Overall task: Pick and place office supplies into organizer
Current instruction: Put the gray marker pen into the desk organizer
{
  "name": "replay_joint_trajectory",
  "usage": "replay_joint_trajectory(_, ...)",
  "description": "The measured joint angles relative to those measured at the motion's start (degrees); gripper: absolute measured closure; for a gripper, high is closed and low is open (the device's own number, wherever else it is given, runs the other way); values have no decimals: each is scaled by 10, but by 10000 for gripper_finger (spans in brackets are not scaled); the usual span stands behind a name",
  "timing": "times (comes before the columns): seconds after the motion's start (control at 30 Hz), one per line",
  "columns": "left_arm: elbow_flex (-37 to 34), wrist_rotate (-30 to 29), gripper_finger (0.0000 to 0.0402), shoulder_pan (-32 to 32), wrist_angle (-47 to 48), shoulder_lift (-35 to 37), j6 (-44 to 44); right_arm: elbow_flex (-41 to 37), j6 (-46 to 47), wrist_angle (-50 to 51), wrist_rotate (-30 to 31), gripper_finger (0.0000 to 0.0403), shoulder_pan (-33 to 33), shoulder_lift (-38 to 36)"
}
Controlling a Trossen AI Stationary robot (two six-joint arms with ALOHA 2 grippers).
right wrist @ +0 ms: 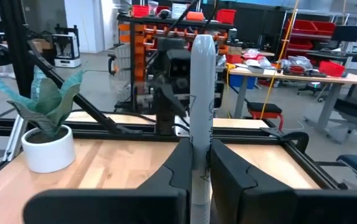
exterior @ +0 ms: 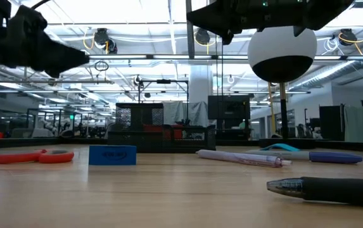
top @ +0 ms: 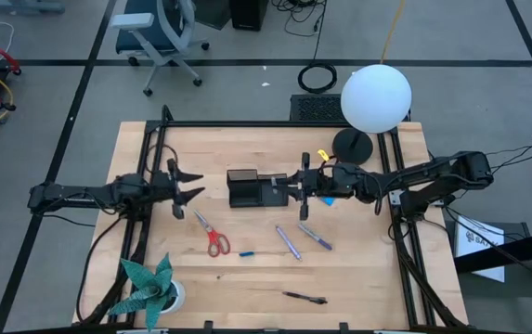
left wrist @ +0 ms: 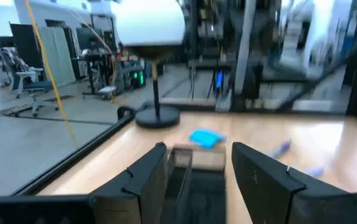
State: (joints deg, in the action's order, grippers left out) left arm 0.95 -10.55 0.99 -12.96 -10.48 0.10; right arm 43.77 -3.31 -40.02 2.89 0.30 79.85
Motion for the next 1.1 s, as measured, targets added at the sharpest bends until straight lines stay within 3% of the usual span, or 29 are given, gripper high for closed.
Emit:
replay_joint_trajectory(0.27,0,-51,213,0,-121,0,4,0,0,0,-2,374,0,0)
replay_joint_trajectory(0.6,11,-50,213,0,-146,-45,-3,0,-4,-18,-2,378,0,0)
replay_joint_trajectory(0.77,81,-30,213,0,-148,-140,-2,0,-4,-18,-2,378,-3,0)
replay_joint_trajectory(1.1,272,115,213,-1,-142,-415,46,0,-4,-13,-2,378,-3,0)
